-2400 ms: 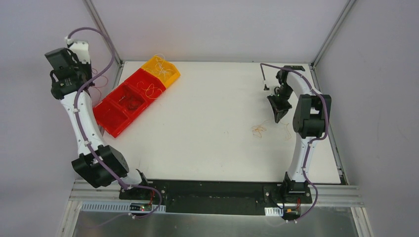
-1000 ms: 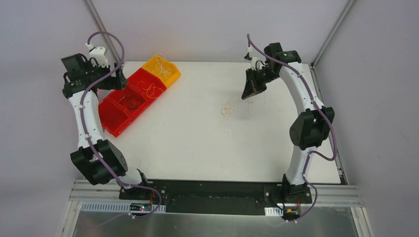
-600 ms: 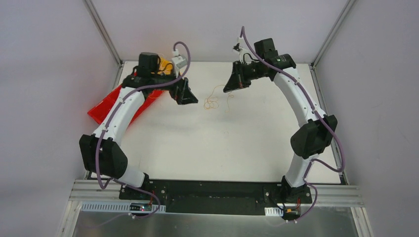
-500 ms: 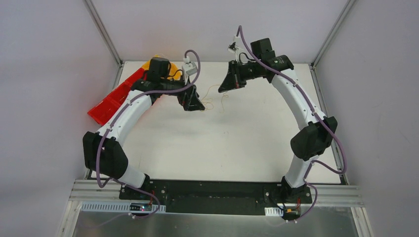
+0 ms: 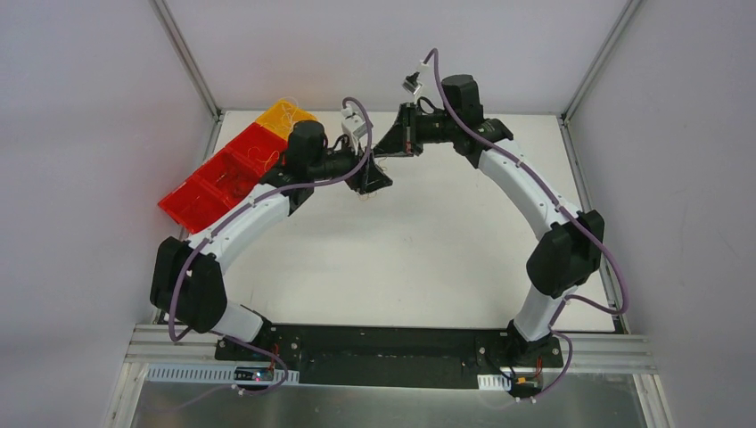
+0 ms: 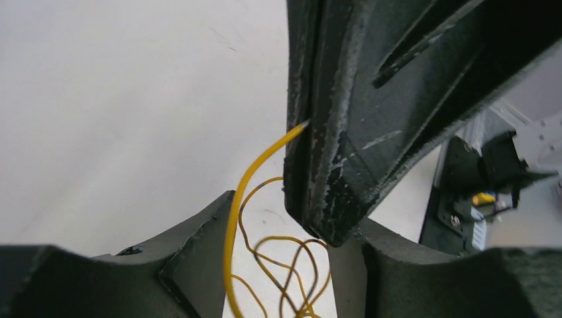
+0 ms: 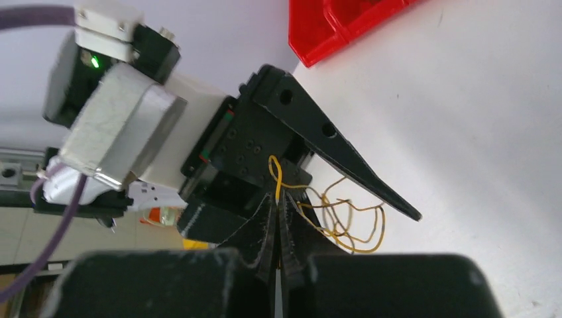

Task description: Untangle the cables

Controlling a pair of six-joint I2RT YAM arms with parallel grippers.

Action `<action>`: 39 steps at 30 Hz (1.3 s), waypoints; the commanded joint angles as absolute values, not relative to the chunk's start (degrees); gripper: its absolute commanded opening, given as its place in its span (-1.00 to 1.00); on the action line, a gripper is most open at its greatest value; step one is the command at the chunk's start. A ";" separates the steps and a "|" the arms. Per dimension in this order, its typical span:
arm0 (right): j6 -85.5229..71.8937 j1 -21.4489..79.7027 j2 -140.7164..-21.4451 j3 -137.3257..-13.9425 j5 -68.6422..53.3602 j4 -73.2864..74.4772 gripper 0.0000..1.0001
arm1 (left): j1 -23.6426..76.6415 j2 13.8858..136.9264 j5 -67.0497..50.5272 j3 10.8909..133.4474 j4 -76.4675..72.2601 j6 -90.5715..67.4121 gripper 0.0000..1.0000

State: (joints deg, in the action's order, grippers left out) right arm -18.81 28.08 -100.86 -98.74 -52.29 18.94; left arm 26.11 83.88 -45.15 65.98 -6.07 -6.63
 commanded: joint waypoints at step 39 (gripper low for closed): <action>-18.86 19.10 -95.00 -89.65 -37.46 23.00 0.57 | -5.20 103.21 -19.75 100.81 41.33 15.95 -1.00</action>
